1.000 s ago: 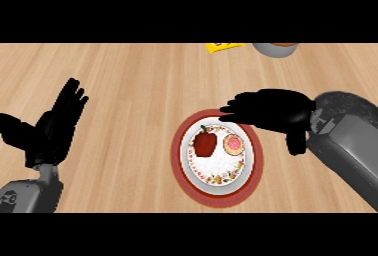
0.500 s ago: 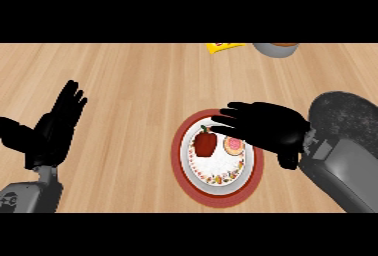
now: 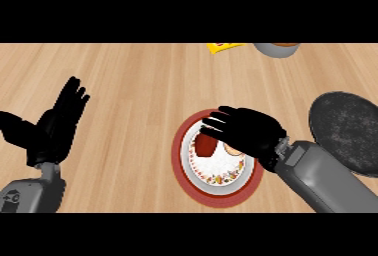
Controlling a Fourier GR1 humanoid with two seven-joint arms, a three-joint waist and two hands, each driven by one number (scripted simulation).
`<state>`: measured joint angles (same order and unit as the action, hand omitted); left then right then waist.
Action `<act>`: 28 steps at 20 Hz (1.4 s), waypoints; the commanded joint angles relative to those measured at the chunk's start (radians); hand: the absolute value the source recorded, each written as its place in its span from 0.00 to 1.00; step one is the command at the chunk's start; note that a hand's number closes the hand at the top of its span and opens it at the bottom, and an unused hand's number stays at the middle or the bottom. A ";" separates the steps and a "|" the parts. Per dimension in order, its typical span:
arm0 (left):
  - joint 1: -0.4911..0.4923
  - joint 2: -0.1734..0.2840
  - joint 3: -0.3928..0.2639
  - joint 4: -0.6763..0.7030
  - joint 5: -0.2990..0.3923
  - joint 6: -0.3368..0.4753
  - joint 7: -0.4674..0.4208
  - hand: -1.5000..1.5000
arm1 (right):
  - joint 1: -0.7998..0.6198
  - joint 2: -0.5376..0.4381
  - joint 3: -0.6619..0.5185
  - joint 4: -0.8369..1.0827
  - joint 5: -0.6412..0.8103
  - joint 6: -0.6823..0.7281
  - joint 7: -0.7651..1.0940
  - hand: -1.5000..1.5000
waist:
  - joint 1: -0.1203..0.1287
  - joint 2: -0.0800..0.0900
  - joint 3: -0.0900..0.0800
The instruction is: Pick the cupcake from the plate and place it in the pan
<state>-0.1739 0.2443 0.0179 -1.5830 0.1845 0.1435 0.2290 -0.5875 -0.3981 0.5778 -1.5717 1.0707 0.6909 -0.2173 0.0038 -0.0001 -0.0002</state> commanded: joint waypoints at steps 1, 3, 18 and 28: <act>0.006 0.012 0.018 -0.046 0.011 -0.017 0.050 0.50 | 0.040 0.029 0.018 0.119 0.090 -0.112 -0.028 0.00 | 0.004 0.001 0.000; -0.013 -0.006 0.018 -0.011 -0.020 -0.012 0.022 0.50 | 0.045 0.042 -0.021 0.106 0.093 -0.086 -0.069 0.00 | 0.000 0.001 0.000; 0.032 -0.051 0.043 0.017 -0.047 -0.058 -0.031 0.50 | 0.041 0.171 -0.073 0.365 0.263 -0.237 -0.179 0.00 | 0.001 0.001 0.000; -0.045 -0.048 0.085 0.086 -0.043 -0.082 -0.038 0.50 | 0.028 0.254 -0.075 0.471 0.329 -0.286 -0.254 1.00 | -0.003 0.001 0.000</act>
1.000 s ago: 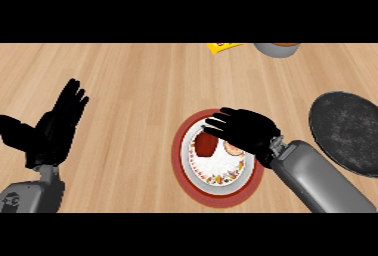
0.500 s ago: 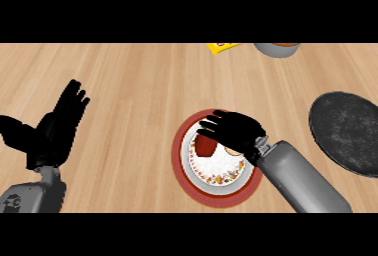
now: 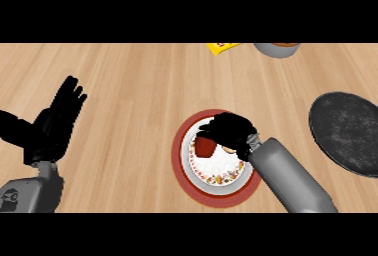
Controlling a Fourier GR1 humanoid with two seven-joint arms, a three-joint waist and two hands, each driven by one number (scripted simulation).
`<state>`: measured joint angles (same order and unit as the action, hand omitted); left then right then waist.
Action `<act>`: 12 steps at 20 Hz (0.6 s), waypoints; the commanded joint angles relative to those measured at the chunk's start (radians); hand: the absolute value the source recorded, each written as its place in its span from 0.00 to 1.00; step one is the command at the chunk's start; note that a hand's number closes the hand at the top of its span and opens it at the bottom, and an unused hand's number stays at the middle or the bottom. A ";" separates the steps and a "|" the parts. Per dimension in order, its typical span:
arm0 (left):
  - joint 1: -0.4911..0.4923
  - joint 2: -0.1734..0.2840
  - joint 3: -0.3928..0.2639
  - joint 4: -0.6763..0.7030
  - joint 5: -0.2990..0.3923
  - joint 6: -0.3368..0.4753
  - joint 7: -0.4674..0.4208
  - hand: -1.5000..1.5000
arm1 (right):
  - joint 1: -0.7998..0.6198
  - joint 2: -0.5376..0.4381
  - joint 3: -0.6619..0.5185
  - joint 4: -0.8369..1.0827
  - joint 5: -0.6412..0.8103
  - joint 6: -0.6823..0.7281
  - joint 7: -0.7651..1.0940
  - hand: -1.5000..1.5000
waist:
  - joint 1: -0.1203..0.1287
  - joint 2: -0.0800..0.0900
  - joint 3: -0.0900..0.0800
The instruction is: Pick the cupcake from the plate and place it in the pan
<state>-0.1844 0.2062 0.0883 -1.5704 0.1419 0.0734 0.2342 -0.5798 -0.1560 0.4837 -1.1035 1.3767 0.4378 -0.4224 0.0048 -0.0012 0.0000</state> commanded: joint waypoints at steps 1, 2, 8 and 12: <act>-0.009 -0.045 -0.036 -0.009 -0.044 0.043 0.010 0.50 | 0.033 -0.009 0.011 0.012 0.014 -0.053 -0.089 1.00 | -0.002 0.001 0.000; 0.014 0.005 0.002 -0.022 -0.007 -0.014 0.007 0.50 | -0.015 -0.025 -0.019 0.107 0.008 -0.114 -0.146 1.00 | 0.004 0.003 0.000; 0.047 -0.028 -0.004 -0.038 -0.016 -0.015 -0.020 0.50 | -0.028 0.031 -0.059 0.128 0.029 -0.118 -0.158 1.00 | 0.002 0.002 0.000; -0.003 -0.006 0.022 0.017 -0.015 -0.029 -0.012 0.50 | 0.044 0.059 -0.052 0.067 0.025 -0.117 -0.147 1.00 | -0.004 0.002 0.000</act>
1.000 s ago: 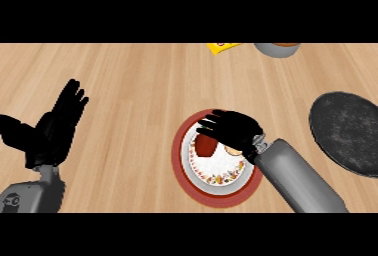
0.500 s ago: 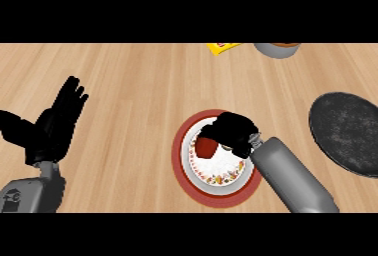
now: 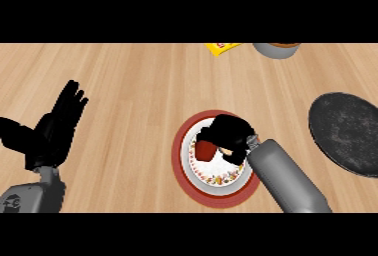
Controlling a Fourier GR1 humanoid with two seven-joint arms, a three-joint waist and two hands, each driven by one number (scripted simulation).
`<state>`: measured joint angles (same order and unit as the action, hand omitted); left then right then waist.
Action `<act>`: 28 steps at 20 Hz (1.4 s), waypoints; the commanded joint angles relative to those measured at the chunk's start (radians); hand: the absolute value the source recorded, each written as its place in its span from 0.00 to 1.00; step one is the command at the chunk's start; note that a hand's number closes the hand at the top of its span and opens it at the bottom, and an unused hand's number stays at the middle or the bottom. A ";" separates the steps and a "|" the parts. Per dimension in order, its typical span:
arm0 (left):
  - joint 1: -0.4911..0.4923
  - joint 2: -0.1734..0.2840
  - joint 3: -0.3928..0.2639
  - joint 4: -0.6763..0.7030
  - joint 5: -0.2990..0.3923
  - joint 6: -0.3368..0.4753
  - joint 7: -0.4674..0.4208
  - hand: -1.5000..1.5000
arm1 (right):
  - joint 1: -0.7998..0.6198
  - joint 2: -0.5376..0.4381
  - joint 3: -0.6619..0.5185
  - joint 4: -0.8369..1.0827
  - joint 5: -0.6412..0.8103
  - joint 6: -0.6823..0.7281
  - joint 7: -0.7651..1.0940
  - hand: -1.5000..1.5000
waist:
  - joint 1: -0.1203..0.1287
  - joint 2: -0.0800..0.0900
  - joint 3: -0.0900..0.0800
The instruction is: Pick the cupcake from the plate and place it in the pan
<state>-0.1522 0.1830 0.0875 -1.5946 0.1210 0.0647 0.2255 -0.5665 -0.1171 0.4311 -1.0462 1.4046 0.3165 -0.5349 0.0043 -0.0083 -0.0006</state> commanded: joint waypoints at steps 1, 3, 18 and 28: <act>0.048 0.020 0.015 -0.065 0.011 -0.013 0.032 0.50 | 0.089 -0.009 -0.044 -0.110 -0.037 0.099 0.052 1.00 | -0.008 0.003 0.001; 0.032 -0.001 0.010 -0.014 -0.008 0.013 0.001 0.50 | 0.209 0.006 -0.100 -0.112 -0.045 0.077 0.197 1.00 | -0.047 -0.004 0.000; 0.028 0.000 0.015 -0.031 -0.018 0.033 0.035 0.50 | 0.623 -0.024 -0.188 -1.087 -0.016 0.005 0.540 1.00 | -0.068 -0.011 -0.001; 0.004 -0.039 -0.022 -0.012 -0.034 0.024 0.013 0.50 | 0.574 0.021 -0.368 -1.400 -0.150 0.307 0.682 1.00 | -0.007 0.008 0.000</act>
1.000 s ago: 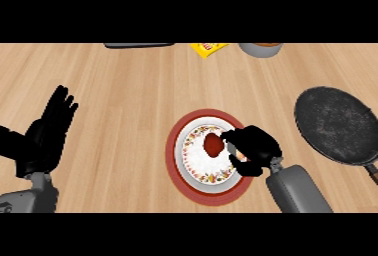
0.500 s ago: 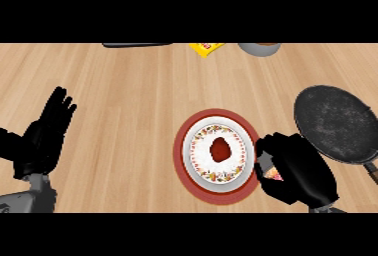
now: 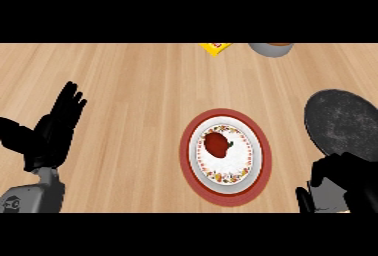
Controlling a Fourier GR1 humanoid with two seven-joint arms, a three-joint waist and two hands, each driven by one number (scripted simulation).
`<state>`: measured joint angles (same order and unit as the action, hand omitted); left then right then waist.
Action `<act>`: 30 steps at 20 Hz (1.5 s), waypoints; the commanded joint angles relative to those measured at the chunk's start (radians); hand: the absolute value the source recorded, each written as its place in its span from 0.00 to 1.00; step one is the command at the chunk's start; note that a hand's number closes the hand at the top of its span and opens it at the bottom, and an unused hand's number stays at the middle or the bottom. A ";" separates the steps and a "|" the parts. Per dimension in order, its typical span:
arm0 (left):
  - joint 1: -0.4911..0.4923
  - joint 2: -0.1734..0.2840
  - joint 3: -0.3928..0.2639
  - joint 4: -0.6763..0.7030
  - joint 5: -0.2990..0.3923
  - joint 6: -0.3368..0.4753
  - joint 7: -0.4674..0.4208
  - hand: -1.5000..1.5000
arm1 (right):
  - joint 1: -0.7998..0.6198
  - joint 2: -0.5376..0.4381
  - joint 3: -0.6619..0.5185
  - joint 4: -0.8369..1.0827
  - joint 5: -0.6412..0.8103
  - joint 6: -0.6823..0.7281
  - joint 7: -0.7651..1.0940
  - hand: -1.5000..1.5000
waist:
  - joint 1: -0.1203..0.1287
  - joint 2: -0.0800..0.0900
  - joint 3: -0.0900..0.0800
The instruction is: Pick the cupcake from the plate and place it in the pan
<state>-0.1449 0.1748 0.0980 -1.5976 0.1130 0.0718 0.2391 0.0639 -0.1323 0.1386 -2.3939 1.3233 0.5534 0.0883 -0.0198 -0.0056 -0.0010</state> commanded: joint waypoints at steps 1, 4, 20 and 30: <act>-0.016 -0.037 -0.039 -0.041 -0.021 0.029 0.039 0.50 | -0.108 0.030 -0.134 -0.019 -0.083 0.073 0.053 1.00 | 0.020 0.005 0.001; -0.031 -0.020 -0.023 -0.005 -0.029 0.022 0.020 0.50 | -0.132 0.011 -0.323 -0.031 -0.189 0.091 0.007 1.00 | 0.013 0.005 0.001; -0.035 -0.014 -0.008 -0.007 -0.018 -0.001 0.029 0.50 | -0.360 -0.322 -0.741 0.927 -0.386 -0.318 -0.443 1.00 | 0.032 0.010 0.002; -0.027 0.001 0.010 0.003 0.006 -0.047 0.009 0.50 | -0.495 -0.340 -0.650 1.485 -0.326 -0.612 -0.675 1.00 | 0.034 0.010 0.002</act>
<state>-0.1658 0.1663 0.0994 -1.5970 0.1154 0.0351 0.2410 -0.3947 -0.4622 -0.5426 -1.0916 0.9639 0.0551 -0.5163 0.0181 0.0055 0.0014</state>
